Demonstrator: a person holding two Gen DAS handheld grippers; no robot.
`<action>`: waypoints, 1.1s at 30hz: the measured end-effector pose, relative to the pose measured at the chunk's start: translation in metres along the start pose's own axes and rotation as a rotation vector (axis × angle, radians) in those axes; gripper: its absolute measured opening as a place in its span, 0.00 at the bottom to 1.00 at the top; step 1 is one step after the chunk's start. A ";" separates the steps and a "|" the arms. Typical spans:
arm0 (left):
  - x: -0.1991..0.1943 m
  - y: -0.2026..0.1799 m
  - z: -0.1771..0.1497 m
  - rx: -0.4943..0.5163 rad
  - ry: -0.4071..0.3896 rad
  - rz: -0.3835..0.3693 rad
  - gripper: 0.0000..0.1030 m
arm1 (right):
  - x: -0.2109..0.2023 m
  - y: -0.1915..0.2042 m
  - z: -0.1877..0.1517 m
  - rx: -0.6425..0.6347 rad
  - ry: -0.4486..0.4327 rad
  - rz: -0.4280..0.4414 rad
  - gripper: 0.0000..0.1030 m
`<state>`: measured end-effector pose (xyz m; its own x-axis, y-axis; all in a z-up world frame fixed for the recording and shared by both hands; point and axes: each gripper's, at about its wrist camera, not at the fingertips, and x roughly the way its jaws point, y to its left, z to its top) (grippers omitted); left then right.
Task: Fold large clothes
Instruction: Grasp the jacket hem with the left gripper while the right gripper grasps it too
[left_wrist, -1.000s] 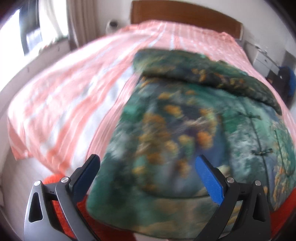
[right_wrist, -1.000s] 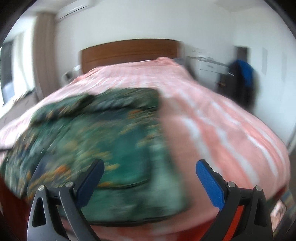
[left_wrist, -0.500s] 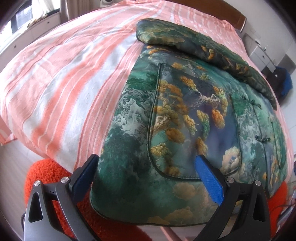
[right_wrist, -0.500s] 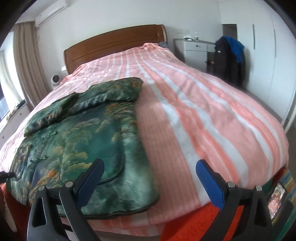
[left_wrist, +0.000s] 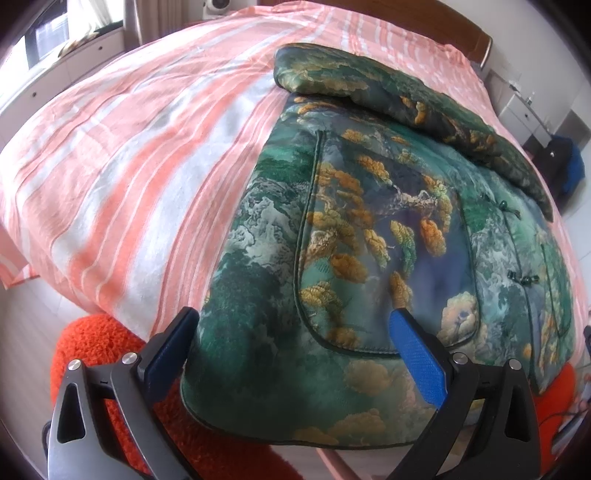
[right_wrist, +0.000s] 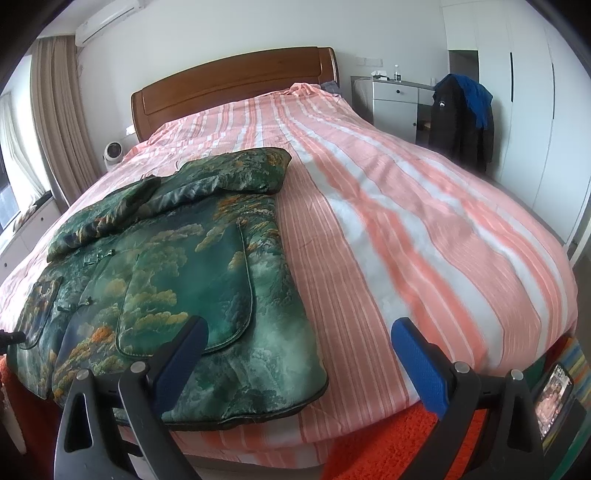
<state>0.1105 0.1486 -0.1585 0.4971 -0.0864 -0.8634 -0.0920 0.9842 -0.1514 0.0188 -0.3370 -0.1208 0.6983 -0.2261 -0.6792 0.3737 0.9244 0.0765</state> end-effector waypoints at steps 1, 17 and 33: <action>-0.001 0.000 0.000 0.001 0.000 0.001 0.99 | 0.000 0.001 0.000 -0.004 -0.001 0.000 0.96; 0.008 -0.002 0.004 0.045 0.074 -0.038 0.99 | 0.000 -0.012 0.007 0.034 -0.003 0.060 0.96; 0.025 0.013 -0.001 0.073 0.239 -0.034 0.88 | 0.090 -0.001 0.017 -0.051 0.560 0.440 0.44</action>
<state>0.1207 0.1590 -0.1830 0.2800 -0.1455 -0.9489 -0.0121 0.9878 -0.1551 0.0916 -0.3638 -0.1691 0.3539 0.3504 -0.8672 0.0906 0.9100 0.4047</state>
